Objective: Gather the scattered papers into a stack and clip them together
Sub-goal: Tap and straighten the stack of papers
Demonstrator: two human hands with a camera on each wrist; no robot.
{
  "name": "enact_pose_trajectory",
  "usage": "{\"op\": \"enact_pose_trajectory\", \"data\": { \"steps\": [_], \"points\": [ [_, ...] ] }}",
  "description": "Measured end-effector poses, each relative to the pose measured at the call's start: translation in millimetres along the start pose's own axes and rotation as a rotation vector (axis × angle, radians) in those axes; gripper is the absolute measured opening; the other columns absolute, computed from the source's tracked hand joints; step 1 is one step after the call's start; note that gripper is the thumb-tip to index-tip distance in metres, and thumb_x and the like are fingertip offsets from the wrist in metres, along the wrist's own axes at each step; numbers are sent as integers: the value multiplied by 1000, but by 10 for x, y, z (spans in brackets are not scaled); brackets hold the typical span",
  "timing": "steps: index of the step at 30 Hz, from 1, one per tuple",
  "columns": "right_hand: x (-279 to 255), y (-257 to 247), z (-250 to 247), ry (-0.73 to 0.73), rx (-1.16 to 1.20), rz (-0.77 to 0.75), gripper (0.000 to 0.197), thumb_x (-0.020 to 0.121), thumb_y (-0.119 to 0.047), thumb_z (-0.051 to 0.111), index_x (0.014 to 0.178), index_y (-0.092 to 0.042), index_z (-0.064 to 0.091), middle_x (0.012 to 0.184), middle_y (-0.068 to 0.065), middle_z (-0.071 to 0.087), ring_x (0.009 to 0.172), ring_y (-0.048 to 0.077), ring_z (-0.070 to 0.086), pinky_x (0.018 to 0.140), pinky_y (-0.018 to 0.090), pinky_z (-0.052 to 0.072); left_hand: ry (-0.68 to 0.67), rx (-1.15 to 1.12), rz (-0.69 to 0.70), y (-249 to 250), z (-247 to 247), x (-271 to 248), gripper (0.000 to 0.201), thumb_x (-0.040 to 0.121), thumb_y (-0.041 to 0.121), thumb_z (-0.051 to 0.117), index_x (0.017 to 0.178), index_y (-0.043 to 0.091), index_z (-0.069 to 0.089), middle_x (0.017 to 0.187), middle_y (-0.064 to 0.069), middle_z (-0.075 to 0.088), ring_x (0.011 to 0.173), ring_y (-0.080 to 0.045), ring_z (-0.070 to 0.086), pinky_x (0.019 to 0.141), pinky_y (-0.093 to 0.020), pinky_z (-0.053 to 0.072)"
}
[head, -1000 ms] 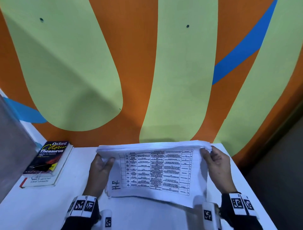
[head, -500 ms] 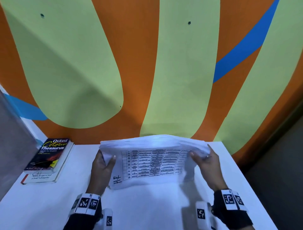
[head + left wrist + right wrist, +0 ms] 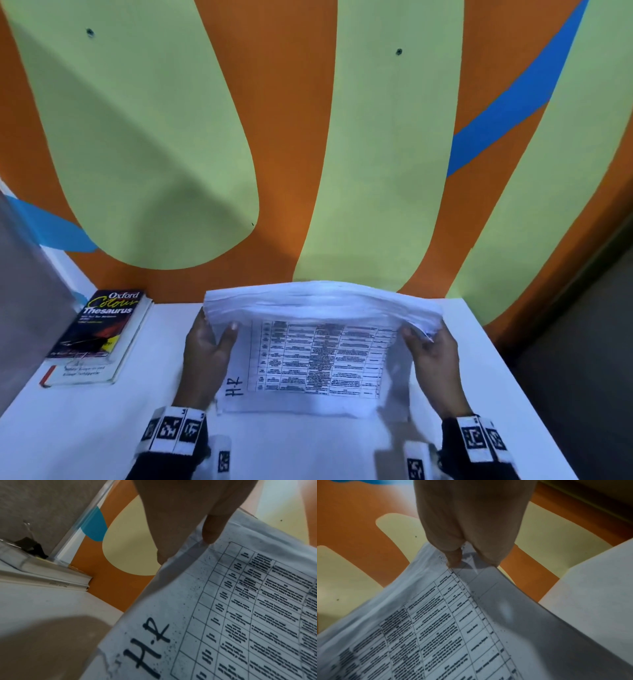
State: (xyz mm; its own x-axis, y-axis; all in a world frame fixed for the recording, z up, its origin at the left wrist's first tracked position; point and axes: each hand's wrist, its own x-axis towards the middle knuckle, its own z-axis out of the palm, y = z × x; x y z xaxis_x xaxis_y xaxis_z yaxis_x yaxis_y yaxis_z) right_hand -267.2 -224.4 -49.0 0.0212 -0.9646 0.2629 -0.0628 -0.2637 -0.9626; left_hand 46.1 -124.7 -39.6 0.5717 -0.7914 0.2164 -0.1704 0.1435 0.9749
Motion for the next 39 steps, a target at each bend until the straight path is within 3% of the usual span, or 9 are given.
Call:
{"op": "enact_pose_trajectory", "data": {
  "steps": [6,10,14,17,20,30,33,36,39],
  "points": [
    [-72,-406,97,77,-83,-148,23,90,-1,61,110,-13,60,97,-24,69,91,-7,64,78,12,49,155,6,48,171,25,29,42,86,34,67,122,15,56,119,-9,67,113,-29,62,98,-57,47],
    [-41,-655,155,193,-28,-266,25,88,-5,62,109,-16,57,88,-35,65,78,-16,60,71,2,42,229,-17,158,442,96,49,27,87,22,64,111,14,54,98,0,65,101,-33,63,87,-43,50],
    [-65,-396,156,95,-74,-122,33,82,-13,73,102,-30,54,93,-20,69,85,-11,62,76,13,50,82,19,30,176,87,56,58,76,42,75,123,22,48,119,-5,64,113,-28,61,96,-52,49],
    [-114,-125,136,20,-149,-16,38,86,-4,67,114,-25,53,110,-12,64,99,-7,61,87,16,49,28,90,-32,-8,134,9,50,82,22,73,125,24,47,123,-5,61,117,-24,57,104,-50,44],
    [-108,-86,130,62,-124,16,28,90,-2,61,115,-14,60,106,-9,68,100,10,64,76,6,47,57,110,-29,-4,163,-14,38,88,14,65,123,17,51,120,-9,63,112,-27,59,100,-54,46],
    [-6,86,25,-7,-70,110,38,88,-8,65,123,-13,52,118,7,67,112,23,63,95,33,50,-43,107,-109,-90,67,72,59,73,46,68,124,19,56,121,-1,66,113,-20,61,100,-52,48],
    [52,-57,59,23,-133,129,63,86,-6,67,139,-15,35,128,5,57,118,23,56,106,47,42,-51,107,-87,-6,95,98,42,81,32,65,121,22,57,118,-2,68,112,-22,62,98,-54,48],
    [134,-501,128,184,-460,-231,90,78,-9,75,149,-16,19,142,8,36,133,25,35,112,50,32,-73,120,-35,246,154,164,22,86,8,65,108,14,63,102,0,73,101,-15,67,93,-51,52],
    [184,-1046,405,-117,-782,-495,91,77,-35,74,150,-20,21,152,5,30,145,25,18,118,50,10,-211,113,26,651,242,223,32,88,-6,59,104,21,57,88,10,75,88,2,67,77,-21,56]
  ]
}}
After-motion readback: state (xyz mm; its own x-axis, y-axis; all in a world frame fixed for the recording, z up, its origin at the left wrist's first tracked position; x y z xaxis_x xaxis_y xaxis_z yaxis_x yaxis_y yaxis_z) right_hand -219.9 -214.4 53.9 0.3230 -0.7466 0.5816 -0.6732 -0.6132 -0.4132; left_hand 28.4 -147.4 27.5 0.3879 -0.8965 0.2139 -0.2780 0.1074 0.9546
